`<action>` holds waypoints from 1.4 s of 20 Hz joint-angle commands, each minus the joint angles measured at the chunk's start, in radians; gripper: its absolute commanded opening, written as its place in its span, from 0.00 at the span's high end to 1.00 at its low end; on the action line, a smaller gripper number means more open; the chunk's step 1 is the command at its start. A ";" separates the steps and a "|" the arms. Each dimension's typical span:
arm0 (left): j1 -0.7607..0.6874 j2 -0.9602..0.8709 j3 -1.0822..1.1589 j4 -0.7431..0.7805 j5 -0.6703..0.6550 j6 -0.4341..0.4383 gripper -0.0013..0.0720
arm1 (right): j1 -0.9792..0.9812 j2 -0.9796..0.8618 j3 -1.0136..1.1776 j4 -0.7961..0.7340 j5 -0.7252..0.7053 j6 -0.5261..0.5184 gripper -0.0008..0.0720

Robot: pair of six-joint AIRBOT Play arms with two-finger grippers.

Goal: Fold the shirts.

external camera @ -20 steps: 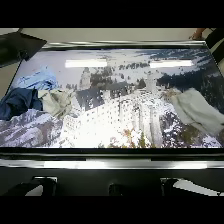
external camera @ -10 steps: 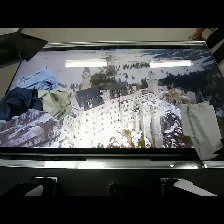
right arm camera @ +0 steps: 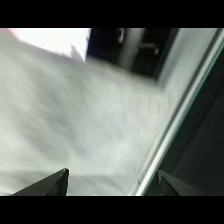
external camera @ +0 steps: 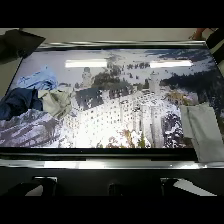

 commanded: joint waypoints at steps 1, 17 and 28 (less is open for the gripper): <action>-0.047 -0.049 0.094 0.501 -0.024 -0.143 0.94 | 0.135 0.001 0.357 0.026 -0.119 -0.079 0.09; -0.161 -0.162 -0.403 0.783 -0.278 -0.348 0.02 | 0.933 -0.093 0.171 0.138 0.122 -0.027 0.09; -0.161 -0.166 -0.404 0.783 -0.277 -0.348 0.02 | 0.933 -0.093 0.171 0.138 0.120 -0.027 0.09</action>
